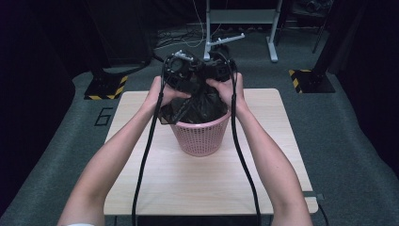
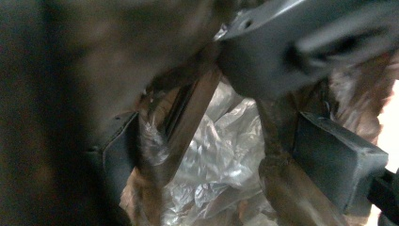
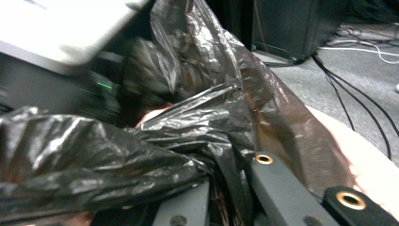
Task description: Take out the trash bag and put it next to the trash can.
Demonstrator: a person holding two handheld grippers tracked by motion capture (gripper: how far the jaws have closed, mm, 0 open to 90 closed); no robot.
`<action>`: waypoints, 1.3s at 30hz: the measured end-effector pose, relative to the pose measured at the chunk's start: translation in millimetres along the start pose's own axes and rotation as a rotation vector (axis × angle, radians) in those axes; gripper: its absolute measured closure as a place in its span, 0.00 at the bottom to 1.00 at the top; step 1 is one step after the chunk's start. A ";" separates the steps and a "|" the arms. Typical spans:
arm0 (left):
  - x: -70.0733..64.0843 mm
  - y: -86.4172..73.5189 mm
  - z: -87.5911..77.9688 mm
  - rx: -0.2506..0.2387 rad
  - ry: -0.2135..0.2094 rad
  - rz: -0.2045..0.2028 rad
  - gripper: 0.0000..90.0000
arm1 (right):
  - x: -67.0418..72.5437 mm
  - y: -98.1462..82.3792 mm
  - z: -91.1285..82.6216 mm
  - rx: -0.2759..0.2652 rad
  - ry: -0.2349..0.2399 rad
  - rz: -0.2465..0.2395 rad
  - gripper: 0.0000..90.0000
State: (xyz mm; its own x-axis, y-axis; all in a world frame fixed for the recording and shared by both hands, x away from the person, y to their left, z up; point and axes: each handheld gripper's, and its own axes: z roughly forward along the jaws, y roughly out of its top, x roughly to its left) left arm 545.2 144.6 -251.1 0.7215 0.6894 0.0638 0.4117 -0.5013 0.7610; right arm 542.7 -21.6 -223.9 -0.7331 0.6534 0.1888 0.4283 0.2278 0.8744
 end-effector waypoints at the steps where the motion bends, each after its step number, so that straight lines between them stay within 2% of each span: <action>1: -1.3 0.2 1.8 0.003 0.016 0.002 0.28 | 2.5 0.9 -0.8 -0.003 0.008 -0.008 1.00; 3: -1.5 -0.2 3.0 -0.013 0.023 0.009 0.45 | 5.1 1.4 -1.9 -0.002 0.015 -0.007 1.00; 4: -0.6 -0.3 2.6 -0.024 0.021 0.008 0.60 | 4.4 0.7 -2.3 0.001 0.022 -0.002 1.00; 5: 0.2 -0.3 2.4 -0.032 0.016 0.009 0.70 | 2.9 -0.5 -2.8 0.001 0.025 0.009 1.00; 8: 1.1 0.2 2.2 -0.049 0.019 0.012 0.94 | -6.2 -5.3 -6.5 -0.002 0.016 0.041 1.00; 9: 0.8 0.4 1.8 -0.050 0.024 0.018 0.97 | -8.8 -6.7 -7.9 -0.003 0.009 0.042 0.99; 11: 2.0 0.7 -1.2 -0.058 0.033 0.027 0.99 | -16.3 -10.3 -12.3 0.008 0.012 0.050 0.86; 13: 4.0 1.6 -4.6 -0.073 0.016 0.021 0.99 | -21.8 -13.3 -16.5 0.039 -0.017 0.026 0.80; 14: 4.5 2.1 -6.5 -0.084 0.005 0.017 0.99 | -25.3 -15.3 -17.8 0.059 0.004 0.022 0.72; 15: 4.6 3.3 -8.9 -0.094 -0.006 0.016 0.99 | -26.5 -16.2 -17.3 0.085 0.004 0.016 0.69; 16: 3.9 5.0 -11.9 -0.106 -0.019 0.021 0.99 | -26.6 -17.6 -16.4 0.109 -0.015 -0.002 0.63; 17: 3.0 6.2 -13.6 -0.115 -0.027 0.020 0.99 | -25.8 -19.4 -13.9 0.141 -0.008 -0.025 0.50; 18: 1.7 7.9 -15.8 -0.123 -0.032 0.022 0.99 | -24.7 -20.3 -11.7 0.160 -0.016 -0.033 0.44; 20: -0.6 11.2 -20.1 -0.138 -0.057 0.024 0.99 | -21.1 -22.4 -6.2 0.189 -0.031 -0.058 0.37; 21: -1.7 12.5 -22.0 -0.143 -0.069 0.026 0.99 | -20.1 -23.1 -4.3 0.183 -0.028 -0.062 0.34; 24: -3.6 14.6 -27.6 -0.164 -0.095 0.030 0.99 | -20.1 -23.8 -1.3 0.156 -0.004 -0.057 0.38; 25: -2.9 14.6 -29.3 -0.172 -0.105 0.029 0.99 | -20.6 -24.3 -0.6 0.143 0.019 -0.059 0.47; 26: -1.4 14.4 -30.5 -0.174 -0.114 0.025 0.99 | -20.6 -24.3 -0.6 0.143 0.019 -0.059 0.47; 28: 2.0 12.4 -30.5 -0.187 -0.139 0.009 0.99 | -19.6 -25.7 0.1 0.126 0.049 -0.069 0.62; 29: 2.9 11.6 -30.0 -0.186 -0.142 0.007 0.99 | -16.5 -26.7 1.9 0.111 0.051 -0.079 0.77; 30: 4.4 10.5 -28.8 -0.186 -0.150 0.002 0.99 | -16.5 -26.7 1.9 0.111 0.051 -0.079 0.77; 32: 6.9 8.2 -26.4 -0.185 -0.150 0.001 0.99 | -12.2 -27.7 4.8 0.108 0.048 -0.096 0.90; 34: 9.1 6.1 -25.3 -0.183 -0.152 0.003 0.99 | -8.3 -27.9 7.4 0.114 0.017 -0.117 0.98; 35: 9.1 5.7 -25.5 -0.177 -0.135 0.015 0.98 | -6.7 -27.9 8.2 0.117 0.003 -0.127 0.99; 36: 8.3 5.7 -26.1 -0.168 -0.108 0.036 0.86 | -5.1 -27.7 8.9 0.125 -0.014 -0.140 0.99; 37: 8.1 5.9 -26.7 -0.158 -0.090 0.050 0.86 | -3.8 -27.6 9.5 0.129 -0.029 -0.147 0.99; 39: 7.8 6.0 -28.7 -0.141 -0.049 0.067 0.66 | -2.5 -27.0 9.6 0.137 -0.060 -0.164 0.99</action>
State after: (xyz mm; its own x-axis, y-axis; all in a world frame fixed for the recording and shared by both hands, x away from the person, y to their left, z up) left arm 537.3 162.0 -227.5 0.7726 0.6287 0.0881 0.2823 -0.4645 0.8394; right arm 538.0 -22.5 -252.2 -0.7680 0.6401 0.0190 0.3771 0.4280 0.8213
